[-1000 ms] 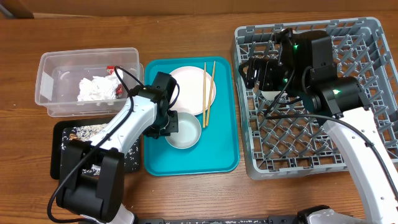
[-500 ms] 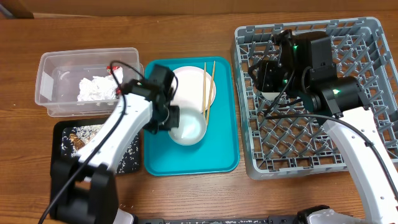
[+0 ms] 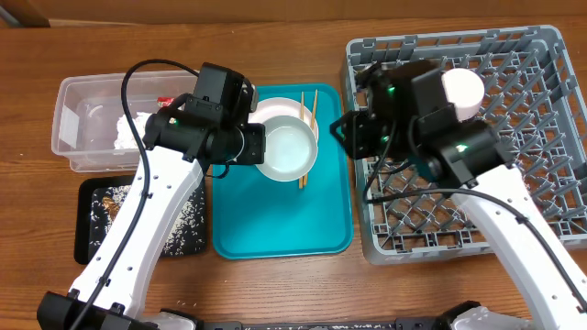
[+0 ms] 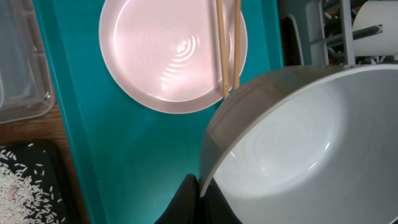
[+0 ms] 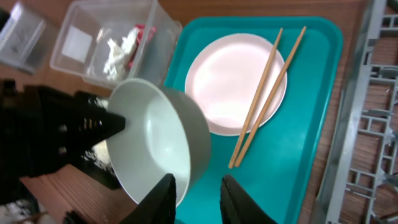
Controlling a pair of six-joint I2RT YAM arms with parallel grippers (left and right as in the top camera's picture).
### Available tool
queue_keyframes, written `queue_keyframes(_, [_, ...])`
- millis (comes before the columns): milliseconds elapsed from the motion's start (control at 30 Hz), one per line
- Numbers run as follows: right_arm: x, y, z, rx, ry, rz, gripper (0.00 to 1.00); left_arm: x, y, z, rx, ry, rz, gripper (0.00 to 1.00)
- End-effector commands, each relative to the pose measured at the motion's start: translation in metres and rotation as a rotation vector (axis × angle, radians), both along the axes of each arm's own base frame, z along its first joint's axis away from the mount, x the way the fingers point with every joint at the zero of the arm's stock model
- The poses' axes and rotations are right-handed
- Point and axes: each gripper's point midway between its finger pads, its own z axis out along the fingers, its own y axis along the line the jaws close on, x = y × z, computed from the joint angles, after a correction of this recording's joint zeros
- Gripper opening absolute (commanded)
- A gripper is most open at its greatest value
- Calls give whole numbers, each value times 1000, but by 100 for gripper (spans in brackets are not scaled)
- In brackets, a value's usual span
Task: Sort waste into correct bins and load items into the dishwasher
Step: 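Lift the white bowl toward the right gripper and grasp it with the right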
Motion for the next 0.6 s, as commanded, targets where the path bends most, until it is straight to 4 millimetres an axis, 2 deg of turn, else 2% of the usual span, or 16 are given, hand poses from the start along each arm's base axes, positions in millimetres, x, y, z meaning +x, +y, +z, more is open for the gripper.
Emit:
queue_keyframes(0, [2,7,-21,-66,29,-5,29,0,-8,5,-30,-13,-38,4])
queue_keyframes(267, [-4,36,-59,-114,109,67,30,-1,-10,5,-41,-7,-43,4])
queue_keyframes(300, [-5,38,-60,-116,111,72,30,-2,-10,5,-41,-5,-44,4])
queue_keyframes(400, [-4,37,-61,-126,109,69,15,-3,-9,4,-40,1,-44,4])
queue_keyframes(433, [-3,36,-61,-131,105,63,13,-3,-9,4,-39,3,-44,4])
queue_keyframes(567, [2,31,-62,-155,87,39,14,-4,-9,4,-40,7,-45,4])
